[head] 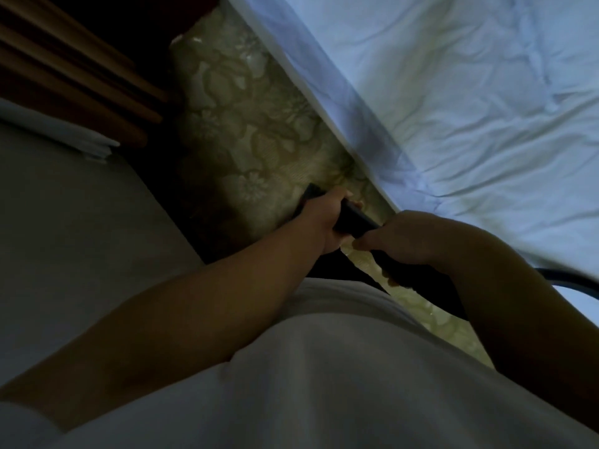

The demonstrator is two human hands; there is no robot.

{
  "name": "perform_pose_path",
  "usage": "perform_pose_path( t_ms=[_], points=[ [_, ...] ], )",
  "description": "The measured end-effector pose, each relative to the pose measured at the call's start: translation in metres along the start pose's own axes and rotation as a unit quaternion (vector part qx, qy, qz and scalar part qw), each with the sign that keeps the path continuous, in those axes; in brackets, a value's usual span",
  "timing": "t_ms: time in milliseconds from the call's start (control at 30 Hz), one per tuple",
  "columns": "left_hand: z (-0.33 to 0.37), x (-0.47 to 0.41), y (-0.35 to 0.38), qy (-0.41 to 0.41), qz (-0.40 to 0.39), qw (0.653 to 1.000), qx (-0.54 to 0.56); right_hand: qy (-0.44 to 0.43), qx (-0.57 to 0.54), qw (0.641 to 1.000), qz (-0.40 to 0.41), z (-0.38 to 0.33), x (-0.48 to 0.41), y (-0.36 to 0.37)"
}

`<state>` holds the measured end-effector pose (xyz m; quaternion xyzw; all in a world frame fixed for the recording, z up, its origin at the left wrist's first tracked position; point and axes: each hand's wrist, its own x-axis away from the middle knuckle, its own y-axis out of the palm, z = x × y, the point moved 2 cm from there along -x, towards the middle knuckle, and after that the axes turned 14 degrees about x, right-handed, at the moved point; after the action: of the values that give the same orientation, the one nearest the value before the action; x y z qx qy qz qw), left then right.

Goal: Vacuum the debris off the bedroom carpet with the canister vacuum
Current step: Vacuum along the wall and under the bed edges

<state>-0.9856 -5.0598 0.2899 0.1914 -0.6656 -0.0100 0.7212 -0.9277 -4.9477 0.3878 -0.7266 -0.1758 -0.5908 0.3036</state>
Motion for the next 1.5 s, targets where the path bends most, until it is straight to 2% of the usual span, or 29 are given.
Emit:
perform_pose_path(
  t_ms=[167,267,467,567,767,900,1133,1200,1333,1500],
  points=[
    [0.017,0.0,0.006,-0.016,-0.025,0.999,-0.026,-0.001,0.019,0.999,0.041,-0.026,0.014,-0.002],
    [0.05,0.0,0.001,-0.016,-0.025,0.997,-0.065,0.009,0.009,0.998,0.061,-0.056,0.011,0.001],
    [0.172,0.005,-0.021,-0.005,-0.012,0.973,-0.229,0.02,-0.068,0.993,0.098,-0.156,-0.011,0.002],
    [0.243,0.011,-0.034,0.014,-0.025,0.968,-0.248,-0.005,-0.083,0.99,0.117,-0.217,-0.023,-0.008],
    [0.359,0.033,-0.03,0.099,0.022,0.945,-0.311,-0.025,-0.174,0.977,0.124,-0.302,-0.053,-0.035],
    [0.399,0.023,-0.019,0.131,0.014,0.957,-0.259,-0.052,-0.153,0.976,0.149,-0.33,-0.065,-0.067],
    [0.424,-0.003,0.021,0.157,0.004,0.977,-0.141,-0.08,-0.129,0.972,0.178,-0.333,-0.094,-0.124],
    [0.431,-0.01,0.025,0.17,0.007,0.977,-0.128,-0.088,-0.095,0.978,0.162,-0.338,-0.105,-0.135],
    [0.459,-0.023,0.029,0.186,0.029,0.973,-0.131,-0.124,-0.116,0.977,0.127,-0.357,-0.127,-0.153],
    [0.509,-0.047,0.032,0.193,0.054,0.971,-0.132,-0.123,-0.106,0.98,0.114,-0.388,-0.161,-0.185]
  ],
)
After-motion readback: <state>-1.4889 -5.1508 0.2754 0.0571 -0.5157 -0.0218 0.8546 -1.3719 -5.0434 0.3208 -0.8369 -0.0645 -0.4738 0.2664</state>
